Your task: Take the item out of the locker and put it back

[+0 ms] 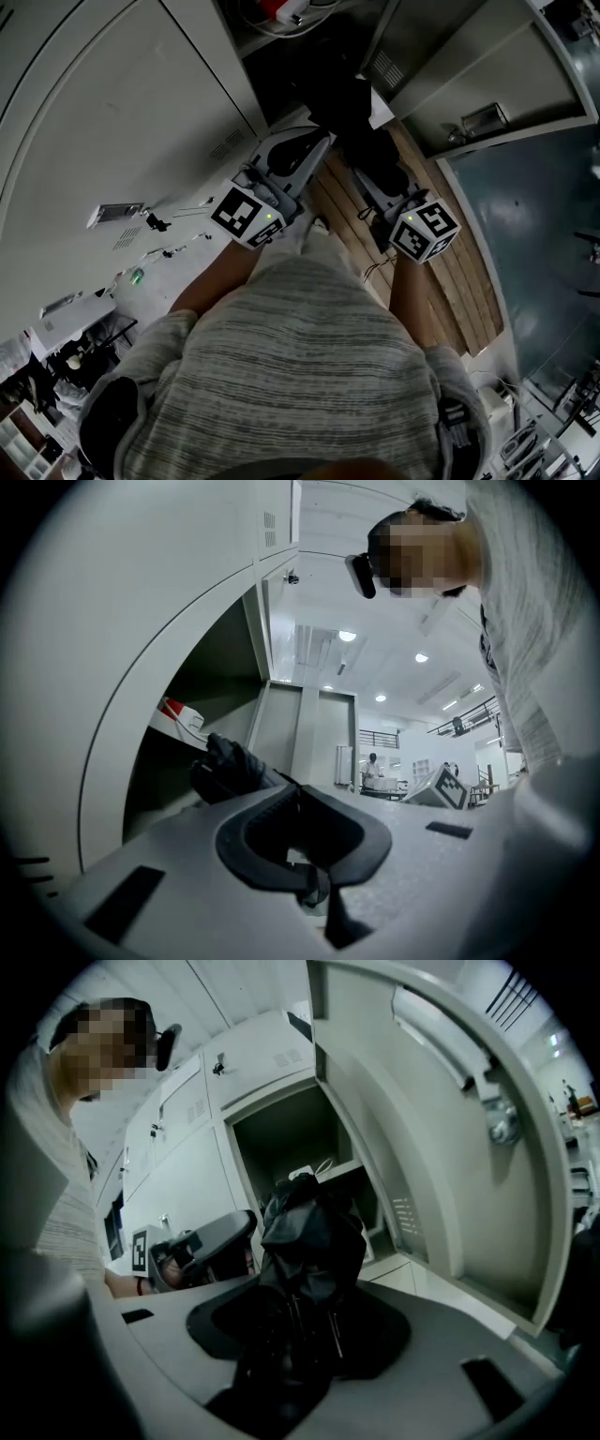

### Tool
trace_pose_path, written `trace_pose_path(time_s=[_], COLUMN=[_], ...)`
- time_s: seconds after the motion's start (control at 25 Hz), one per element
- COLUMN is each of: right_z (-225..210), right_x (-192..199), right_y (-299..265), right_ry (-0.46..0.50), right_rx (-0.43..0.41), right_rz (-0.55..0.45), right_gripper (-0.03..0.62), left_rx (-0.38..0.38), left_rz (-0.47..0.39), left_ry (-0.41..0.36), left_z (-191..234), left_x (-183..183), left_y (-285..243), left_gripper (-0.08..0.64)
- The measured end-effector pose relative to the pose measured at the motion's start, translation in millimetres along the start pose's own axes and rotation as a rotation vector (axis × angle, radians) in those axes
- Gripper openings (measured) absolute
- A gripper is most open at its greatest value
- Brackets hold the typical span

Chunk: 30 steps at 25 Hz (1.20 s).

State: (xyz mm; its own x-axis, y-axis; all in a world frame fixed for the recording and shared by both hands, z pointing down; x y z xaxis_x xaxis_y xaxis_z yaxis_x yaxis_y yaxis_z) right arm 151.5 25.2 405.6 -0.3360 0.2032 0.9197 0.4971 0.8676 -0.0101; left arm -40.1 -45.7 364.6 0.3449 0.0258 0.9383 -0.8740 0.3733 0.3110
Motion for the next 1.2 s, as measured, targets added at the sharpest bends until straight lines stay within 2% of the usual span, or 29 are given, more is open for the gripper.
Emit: trace_pose_path(time_s=[0.28, 0.64, 0.88, 1.2], right_z=[12.9, 35.1, 45.7, 50.5], right_x=[-48.5, -103.1, -122.7, -130.1], right_y=[23.1, 33.1, 36.7, 37.1], right_ry=[0.052, 0.116, 0.166, 0.176], right_rx=[0.054, 0.037, 0.014, 0.003], right_rz=[-0.186, -0.349, -0.393, -0.406], right_gripper=[0.206, 0.207, 0.206, 0.207], left_rx=[0.066, 0.12, 0.125, 0.116], left_rz=[0.023, 0.027, 0.025, 0.02], left_ry=[0.033, 0.038, 0.034, 0.029], left_z=[-8.9, -13.5, -13.7, -11.5], left_x=[7.9, 7.7, 6.4, 4.5], left_y=[-9.1, -17.3, -21.2, -24.8], left_gripper=[0.012, 0.012, 0.012, 0.012])
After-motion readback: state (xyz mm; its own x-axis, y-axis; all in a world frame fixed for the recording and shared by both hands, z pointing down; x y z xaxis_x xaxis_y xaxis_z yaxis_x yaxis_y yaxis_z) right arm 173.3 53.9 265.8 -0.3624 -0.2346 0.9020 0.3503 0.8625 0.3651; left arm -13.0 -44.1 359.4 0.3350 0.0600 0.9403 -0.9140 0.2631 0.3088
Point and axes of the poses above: the fingertips, and each gripper's own axes: y backward along the fingers, z to its left, x out of its underside, the point moved 9 cm from there along y, backward along the fingers, and after that the axes turned 10 degrees about -z, right-handed, at the moved point
